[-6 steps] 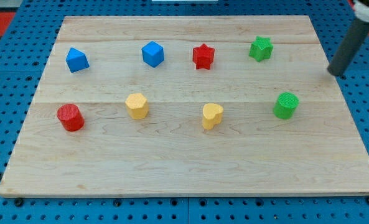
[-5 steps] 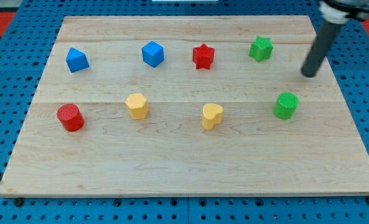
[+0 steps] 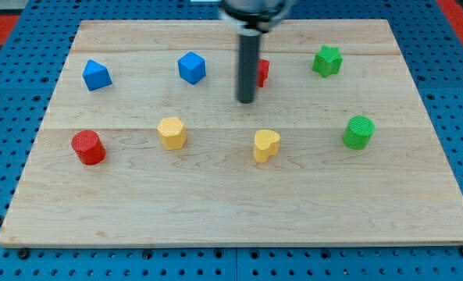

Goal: Place the blue cube at the top left corner of the board

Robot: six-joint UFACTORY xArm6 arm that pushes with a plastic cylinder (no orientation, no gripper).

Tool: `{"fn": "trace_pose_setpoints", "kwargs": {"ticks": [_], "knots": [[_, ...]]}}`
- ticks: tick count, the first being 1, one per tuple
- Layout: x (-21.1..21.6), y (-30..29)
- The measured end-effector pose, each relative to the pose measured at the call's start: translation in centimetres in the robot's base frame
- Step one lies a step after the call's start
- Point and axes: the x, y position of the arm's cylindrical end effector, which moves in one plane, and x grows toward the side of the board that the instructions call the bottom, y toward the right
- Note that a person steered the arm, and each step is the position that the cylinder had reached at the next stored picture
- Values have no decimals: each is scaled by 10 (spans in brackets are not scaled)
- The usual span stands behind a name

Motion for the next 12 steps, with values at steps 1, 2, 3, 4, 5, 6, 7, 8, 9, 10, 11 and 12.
{"fn": "trace_pose_setpoints", "kwargs": {"ticks": [1, 2, 3, 4, 5, 6, 7, 8, 9, 10, 11, 12], "knots": [[-15, -42], [-41, -42], [-81, -46], [-100, -50], [-103, -24], [-126, -45], [-130, -111], [-127, -108], [-133, -128], [-154, -189], [-150, -193], [-137, -198]]}}
